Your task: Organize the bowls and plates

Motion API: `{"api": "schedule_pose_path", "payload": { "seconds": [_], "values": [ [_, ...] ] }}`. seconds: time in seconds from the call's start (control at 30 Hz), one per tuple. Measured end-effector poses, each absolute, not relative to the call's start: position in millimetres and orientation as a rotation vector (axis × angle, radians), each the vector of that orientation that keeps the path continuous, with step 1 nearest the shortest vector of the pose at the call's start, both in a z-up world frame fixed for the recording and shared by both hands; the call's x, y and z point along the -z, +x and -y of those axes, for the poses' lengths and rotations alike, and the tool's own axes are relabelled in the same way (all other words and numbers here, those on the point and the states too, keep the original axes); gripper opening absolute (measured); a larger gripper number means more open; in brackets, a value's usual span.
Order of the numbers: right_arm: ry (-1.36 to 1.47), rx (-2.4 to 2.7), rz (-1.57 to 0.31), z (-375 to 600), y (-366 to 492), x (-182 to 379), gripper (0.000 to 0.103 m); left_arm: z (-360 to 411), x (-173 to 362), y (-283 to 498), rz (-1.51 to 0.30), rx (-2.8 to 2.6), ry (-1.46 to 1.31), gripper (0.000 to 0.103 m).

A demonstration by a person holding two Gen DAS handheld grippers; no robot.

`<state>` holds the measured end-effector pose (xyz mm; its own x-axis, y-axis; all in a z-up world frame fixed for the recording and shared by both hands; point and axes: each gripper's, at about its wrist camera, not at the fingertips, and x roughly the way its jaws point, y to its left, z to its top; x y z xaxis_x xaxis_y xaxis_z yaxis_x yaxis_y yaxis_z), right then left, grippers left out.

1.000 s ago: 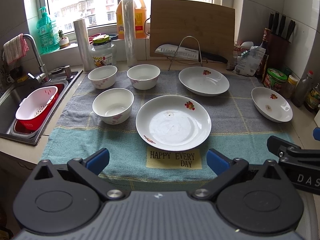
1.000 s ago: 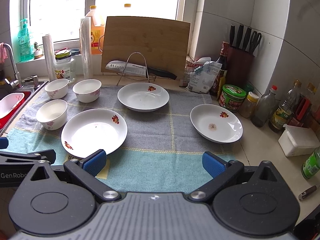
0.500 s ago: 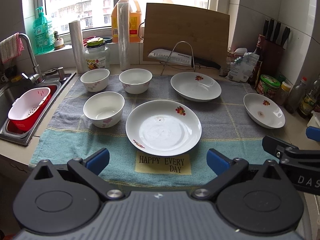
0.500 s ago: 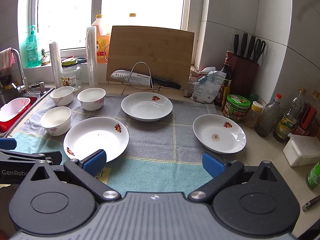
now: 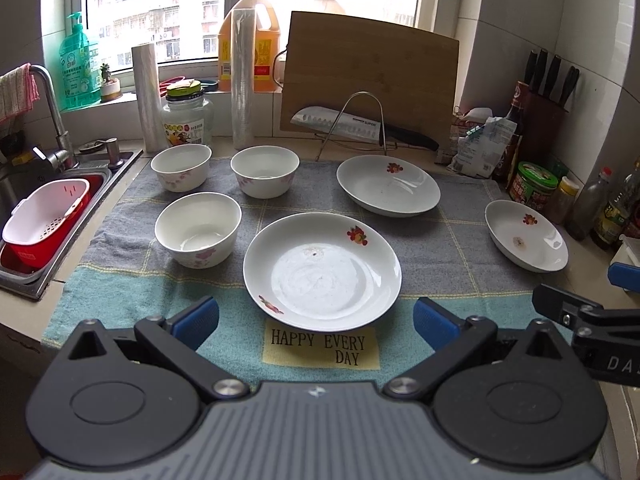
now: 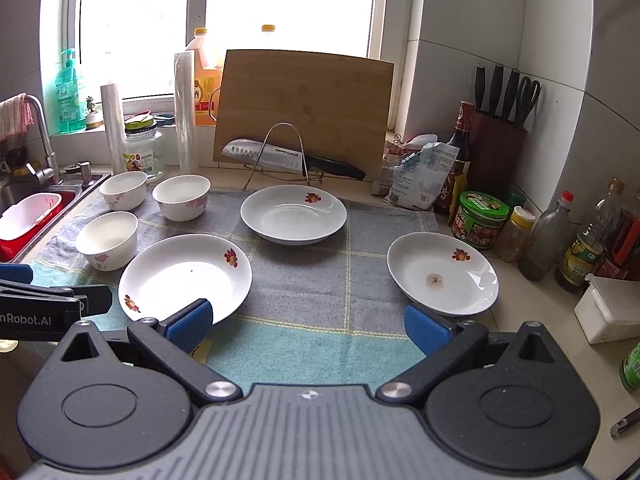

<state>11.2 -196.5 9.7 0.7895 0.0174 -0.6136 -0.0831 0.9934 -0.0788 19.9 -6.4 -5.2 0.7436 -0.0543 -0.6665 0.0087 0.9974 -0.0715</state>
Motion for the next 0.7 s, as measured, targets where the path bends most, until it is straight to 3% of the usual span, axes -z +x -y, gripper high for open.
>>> {"api": "schedule_pose_path", "payload": {
  "seconds": [0.2, 0.7],
  "values": [
    [-0.116, -0.029, -0.681, 199, 31, 1, 0.103, -6, 15, 39, -0.675, 0.09, -0.099, 0.102],
    [-0.129, 0.067, -0.697, 205, 83, 15, 0.103, -19, 34, 112, -0.736, 0.265, -0.01, 0.102]
  ]
}}
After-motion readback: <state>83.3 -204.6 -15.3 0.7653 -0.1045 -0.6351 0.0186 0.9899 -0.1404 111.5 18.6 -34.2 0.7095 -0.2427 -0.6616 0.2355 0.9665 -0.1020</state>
